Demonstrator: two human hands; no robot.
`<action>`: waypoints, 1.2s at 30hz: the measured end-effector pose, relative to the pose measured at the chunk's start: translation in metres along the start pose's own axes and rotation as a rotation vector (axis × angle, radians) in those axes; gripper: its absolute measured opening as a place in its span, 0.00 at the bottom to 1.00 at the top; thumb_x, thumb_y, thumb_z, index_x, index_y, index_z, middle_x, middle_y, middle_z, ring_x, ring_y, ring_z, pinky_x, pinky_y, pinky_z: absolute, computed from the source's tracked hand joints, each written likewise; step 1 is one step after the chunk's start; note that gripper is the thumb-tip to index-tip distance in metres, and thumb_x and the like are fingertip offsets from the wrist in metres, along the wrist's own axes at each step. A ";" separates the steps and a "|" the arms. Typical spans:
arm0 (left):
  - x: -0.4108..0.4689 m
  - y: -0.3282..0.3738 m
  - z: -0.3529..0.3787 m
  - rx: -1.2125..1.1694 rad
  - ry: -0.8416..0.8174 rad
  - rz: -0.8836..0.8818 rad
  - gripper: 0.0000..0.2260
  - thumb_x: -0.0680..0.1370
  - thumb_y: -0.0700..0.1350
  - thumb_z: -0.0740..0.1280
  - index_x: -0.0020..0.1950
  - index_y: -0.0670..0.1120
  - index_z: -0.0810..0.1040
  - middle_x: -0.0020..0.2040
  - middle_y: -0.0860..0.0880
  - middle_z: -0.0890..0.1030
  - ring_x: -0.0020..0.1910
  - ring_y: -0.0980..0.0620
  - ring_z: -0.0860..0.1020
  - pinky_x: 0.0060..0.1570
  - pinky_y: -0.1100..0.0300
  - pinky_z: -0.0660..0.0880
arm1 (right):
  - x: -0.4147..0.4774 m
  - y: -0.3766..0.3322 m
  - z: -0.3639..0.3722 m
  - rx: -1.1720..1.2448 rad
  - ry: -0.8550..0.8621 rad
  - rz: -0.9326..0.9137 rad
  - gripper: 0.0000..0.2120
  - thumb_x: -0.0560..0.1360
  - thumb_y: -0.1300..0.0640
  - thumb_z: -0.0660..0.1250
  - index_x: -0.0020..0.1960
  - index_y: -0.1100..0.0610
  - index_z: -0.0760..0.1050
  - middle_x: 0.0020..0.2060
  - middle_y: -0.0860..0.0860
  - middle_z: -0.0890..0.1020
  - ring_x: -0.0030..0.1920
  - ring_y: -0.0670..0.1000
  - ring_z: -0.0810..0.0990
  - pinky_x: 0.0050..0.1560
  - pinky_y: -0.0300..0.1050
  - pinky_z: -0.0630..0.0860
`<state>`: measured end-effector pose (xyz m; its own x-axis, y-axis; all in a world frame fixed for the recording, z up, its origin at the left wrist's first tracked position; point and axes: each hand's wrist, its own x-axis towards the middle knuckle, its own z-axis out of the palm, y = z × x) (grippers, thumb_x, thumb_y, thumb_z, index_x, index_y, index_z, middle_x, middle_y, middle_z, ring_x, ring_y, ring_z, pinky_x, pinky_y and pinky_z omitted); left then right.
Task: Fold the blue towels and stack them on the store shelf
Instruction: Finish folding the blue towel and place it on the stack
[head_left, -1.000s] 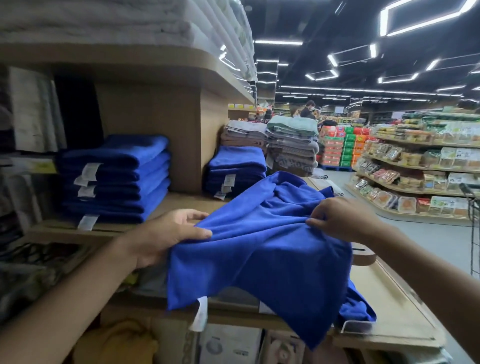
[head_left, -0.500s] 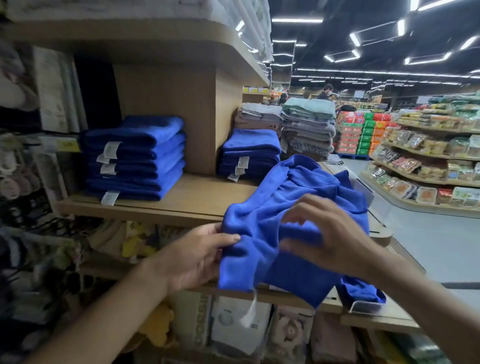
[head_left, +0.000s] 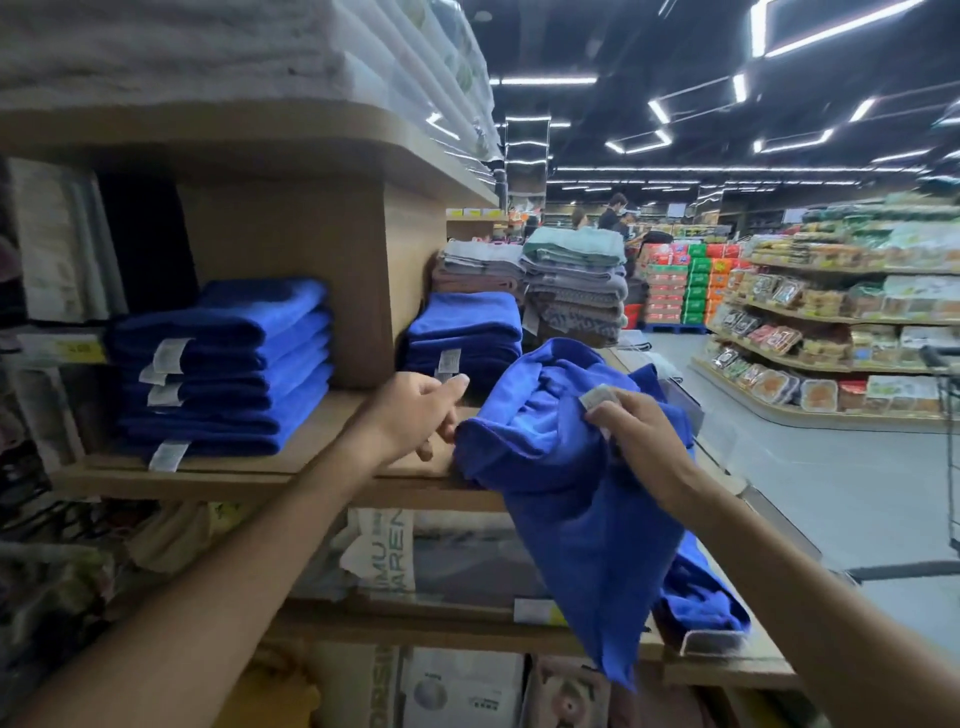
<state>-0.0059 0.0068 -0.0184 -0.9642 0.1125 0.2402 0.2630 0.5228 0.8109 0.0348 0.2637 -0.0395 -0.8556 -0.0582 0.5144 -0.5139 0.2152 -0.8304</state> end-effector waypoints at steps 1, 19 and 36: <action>0.021 0.000 0.004 0.086 0.045 0.016 0.22 0.75 0.61 0.64 0.33 0.45 0.80 0.31 0.50 0.84 0.24 0.48 0.78 0.35 0.50 0.81 | 0.002 0.004 -0.001 0.010 -0.028 0.069 0.16 0.72 0.54 0.64 0.33 0.62 0.63 0.28 0.46 0.65 0.29 0.45 0.63 0.28 0.37 0.61; 0.045 0.036 -0.002 0.218 0.387 0.629 0.07 0.76 0.55 0.66 0.46 0.53 0.79 0.38 0.58 0.81 0.36 0.62 0.77 0.39 0.63 0.74 | 0.003 0.009 -0.005 -0.049 -0.218 0.054 0.16 0.79 0.62 0.65 0.33 0.56 0.70 0.36 0.50 0.73 0.36 0.44 0.69 0.38 0.32 0.67; 0.083 0.013 -0.026 0.639 0.151 0.285 0.11 0.75 0.47 0.65 0.52 0.55 0.84 0.51 0.55 0.85 0.52 0.50 0.81 0.52 0.60 0.75 | 0.001 0.009 -0.007 -0.135 -0.359 0.039 0.09 0.71 0.58 0.65 0.36 0.64 0.72 0.33 0.59 0.69 0.36 0.49 0.66 0.36 0.41 0.63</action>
<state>-0.0817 0.0010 0.0265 -0.8333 0.2244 0.5053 0.3882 0.8882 0.2457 0.0296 0.2724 -0.0451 -0.8537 -0.3804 0.3556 -0.4885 0.3488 -0.7998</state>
